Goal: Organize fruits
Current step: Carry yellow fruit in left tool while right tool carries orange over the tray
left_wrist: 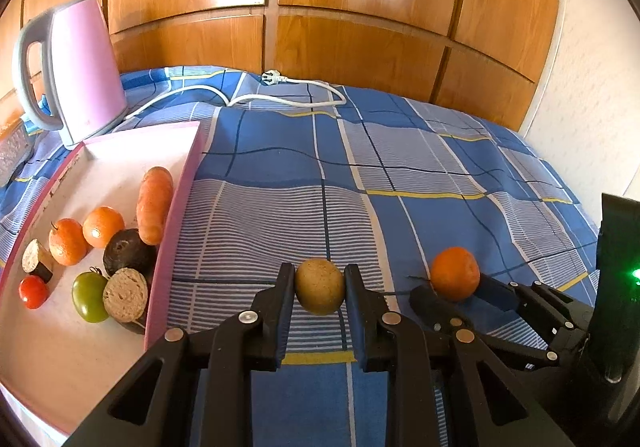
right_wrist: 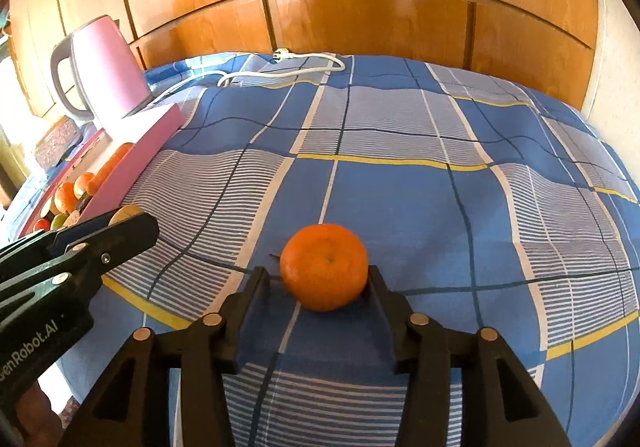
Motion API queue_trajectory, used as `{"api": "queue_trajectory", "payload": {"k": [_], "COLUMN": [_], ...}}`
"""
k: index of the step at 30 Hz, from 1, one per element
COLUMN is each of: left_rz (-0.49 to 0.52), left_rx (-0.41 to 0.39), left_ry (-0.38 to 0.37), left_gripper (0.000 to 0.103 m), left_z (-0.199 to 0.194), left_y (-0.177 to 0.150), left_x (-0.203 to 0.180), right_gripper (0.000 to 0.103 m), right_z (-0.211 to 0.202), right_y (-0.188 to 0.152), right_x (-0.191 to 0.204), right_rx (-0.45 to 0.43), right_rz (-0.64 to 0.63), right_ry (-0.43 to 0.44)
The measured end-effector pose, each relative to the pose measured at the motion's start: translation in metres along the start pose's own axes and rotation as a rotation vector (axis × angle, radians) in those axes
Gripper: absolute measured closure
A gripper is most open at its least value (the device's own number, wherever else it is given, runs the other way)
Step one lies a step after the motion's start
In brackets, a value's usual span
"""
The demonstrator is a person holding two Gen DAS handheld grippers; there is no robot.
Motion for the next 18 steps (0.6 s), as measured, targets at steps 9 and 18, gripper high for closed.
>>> {"api": "queue_trajectory", "payload": {"k": [9, 18], "left_rz": [-0.004, -0.007], "left_rx": [0.006, -0.012], "left_ry": [0.0, 0.001], "left_gripper": [0.078, 0.078], "left_z": [0.002, -0.003], "left_y": [0.0, 0.003], "left_x": [0.0, 0.003], "right_gripper": [0.045, 0.064], "right_z": [0.007, 0.006], "right_y": [0.009, 0.012], "right_x": [-0.004, -0.012], "right_rx": [0.017, 0.024], "right_rz": [0.025, 0.066], "right_ry": [-0.007, -0.009]}}
Point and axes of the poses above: each gripper's, at about its wrist camera, not at the fingertips, and z roughly the way its jaws point, x to its left, y to its top, the point moved 5 cm from there along z, roughly the way its jaws point, and after that the axes turned 4 degrees about -x, right-handed, at the moved point
